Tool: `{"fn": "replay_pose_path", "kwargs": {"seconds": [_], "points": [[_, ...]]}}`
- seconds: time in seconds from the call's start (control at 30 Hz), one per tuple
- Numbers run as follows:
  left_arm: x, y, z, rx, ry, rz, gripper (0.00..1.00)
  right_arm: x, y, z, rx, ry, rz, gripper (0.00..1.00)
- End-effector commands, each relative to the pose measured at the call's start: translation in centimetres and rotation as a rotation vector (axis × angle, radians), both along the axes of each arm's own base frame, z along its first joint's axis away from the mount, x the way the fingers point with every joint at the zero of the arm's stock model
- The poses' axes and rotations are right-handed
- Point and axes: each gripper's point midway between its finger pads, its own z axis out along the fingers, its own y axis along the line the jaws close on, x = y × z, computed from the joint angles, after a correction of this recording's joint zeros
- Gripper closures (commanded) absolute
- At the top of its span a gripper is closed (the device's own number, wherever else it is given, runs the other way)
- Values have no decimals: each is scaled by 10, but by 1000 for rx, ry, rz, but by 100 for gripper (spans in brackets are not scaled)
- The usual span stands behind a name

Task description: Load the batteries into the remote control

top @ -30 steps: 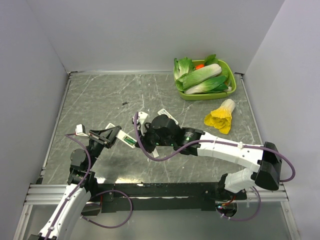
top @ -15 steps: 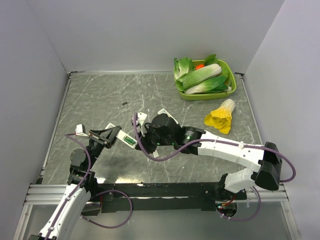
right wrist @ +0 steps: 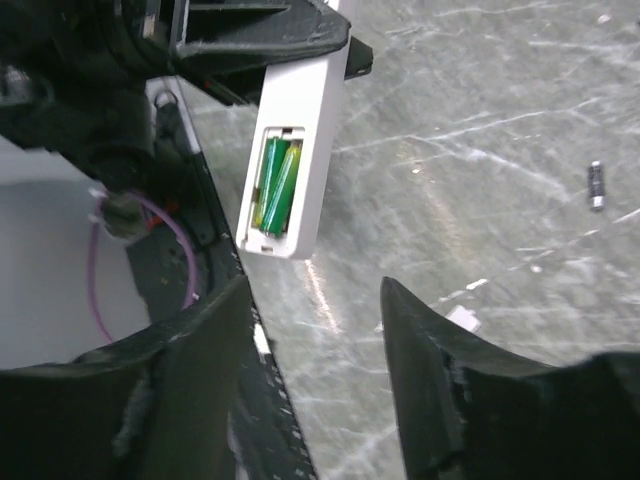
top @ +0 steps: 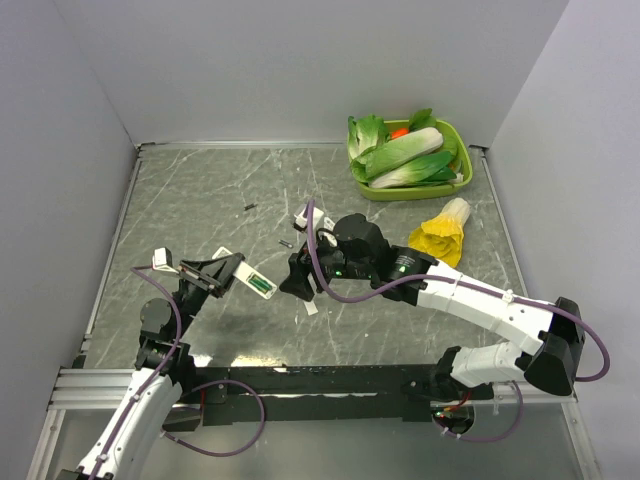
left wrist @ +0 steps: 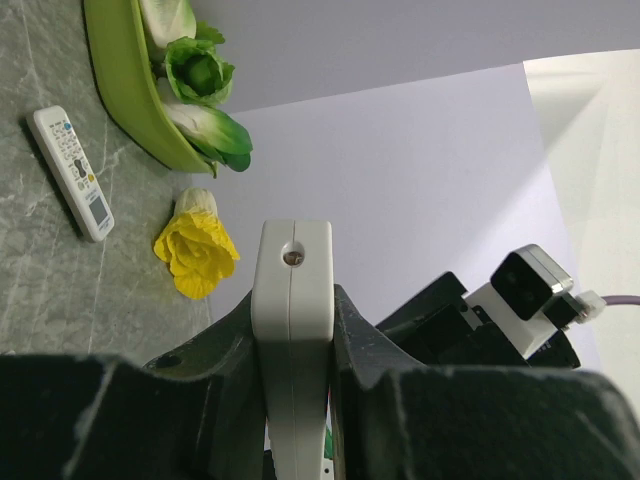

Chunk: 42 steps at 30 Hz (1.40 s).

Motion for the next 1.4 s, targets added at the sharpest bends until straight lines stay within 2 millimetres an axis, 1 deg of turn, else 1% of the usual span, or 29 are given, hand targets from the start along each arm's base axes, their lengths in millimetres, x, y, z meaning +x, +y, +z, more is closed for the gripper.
{"fn": "replay_pose_path", "kwargs": {"seconds": [0.0,0.1,0.13,0.17,0.23,0.27,0.3,0.33,0.37,0.4,0.43,0.53,0.57,0.6,0.73,1.0,1.1,1.27,1.37], "points": [[-4,-2,-66,18,101,-19,98,-7,16,11,119,130,-8,29],[-4,-3,-64,21,95,-25,98,-5,20,7,158,206,-50,24],[-4,-3,-63,20,94,-25,98,-5,19,1,158,229,-66,23],[-4,-4,-62,18,88,-27,98,-4,22,5,195,251,-80,22],[-4,-3,-62,16,88,-25,98,-3,20,-4,207,283,-104,22],[-4,-3,-62,15,88,-26,98,0,21,1,244,298,-124,23],[-5,-3,-61,14,87,-27,98,2,20,-2,251,312,-139,23],[-5,-3,-61,13,86,-26,98,1,19,-8,252,330,-147,24],[-5,-3,-61,12,87,-26,98,2,21,-5,281,347,-156,26],[-5,-3,-60,10,83,-28,98,2,20,-11,283,362,-166,27],[-5,-3,-61,10,86,-26,98,1,21,-11,294,372,-167,28],[-5,-3,-59,6,83,-25,98,1,22,-8,349,408,-183,32],[-5,-3,-59,6,81,-24,98,2,22,-4,372,403,-185,32],[-5,-3,-59,6,81,-24,98,2,22,-5,373,407,-186,32],[-4,-2,-59,5,82,-21,98,1,21,0,400,410,-178,32],[-5,-3,-58,4,79,-23,98,4,22,-5,420,434,-200,32],[-5,-3,-58,4,79,-23,98,5,24,-2,437,440,-193,32],[-5,-2,-57,1,75,-23,98,4,26,1,459,455,-176,35],[-5,-3,-57,-1,77,-25,98,4,28,-2,448,465,-176,36]]}}
